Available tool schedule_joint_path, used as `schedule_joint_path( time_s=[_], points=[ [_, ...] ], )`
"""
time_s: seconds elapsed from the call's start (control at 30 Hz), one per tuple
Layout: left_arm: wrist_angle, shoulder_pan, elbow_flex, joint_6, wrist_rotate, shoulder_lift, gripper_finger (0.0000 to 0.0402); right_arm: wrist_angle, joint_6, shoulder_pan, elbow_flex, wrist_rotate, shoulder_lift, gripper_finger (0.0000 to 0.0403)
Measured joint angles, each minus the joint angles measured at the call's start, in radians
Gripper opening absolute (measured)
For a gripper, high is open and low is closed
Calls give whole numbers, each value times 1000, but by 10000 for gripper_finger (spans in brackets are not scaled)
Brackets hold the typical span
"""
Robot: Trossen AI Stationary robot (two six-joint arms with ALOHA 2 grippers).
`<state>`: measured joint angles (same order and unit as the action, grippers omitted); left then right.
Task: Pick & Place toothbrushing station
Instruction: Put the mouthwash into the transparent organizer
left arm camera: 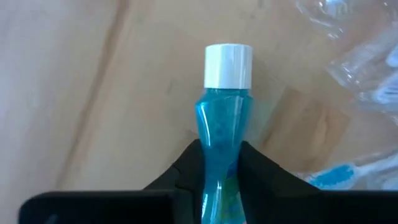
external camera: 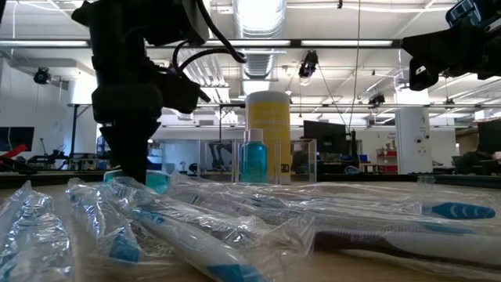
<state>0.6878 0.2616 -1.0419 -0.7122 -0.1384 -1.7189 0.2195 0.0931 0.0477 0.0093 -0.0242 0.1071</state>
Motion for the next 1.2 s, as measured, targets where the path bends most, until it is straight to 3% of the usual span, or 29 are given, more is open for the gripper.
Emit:
schedule_joint_path(
  time_s=[0.4, 0.67, 0.87, 1.07, 1.2],
  points=[
    [4, 21, 3, 32, -120, 67, 51, 0, -18, 0, 0, 0, 0, 8],
    [3, 59, 2, 31, -194, 128, 4, 0, -18, 0, 0, 0, 0, 8],
    [5, 47, 2, 84, -227, 135, 29, 2, -17, 0, 0, 0, 0, 8],
    [43, 48, 1, 483, -298, 130, 88, 2, -16, 0, 0, 0, 0, 8],
    [46, 38, 2, 654, -323, 127, 148, 2, -14, 0, 0, 0, 0, 8]
  ],
)
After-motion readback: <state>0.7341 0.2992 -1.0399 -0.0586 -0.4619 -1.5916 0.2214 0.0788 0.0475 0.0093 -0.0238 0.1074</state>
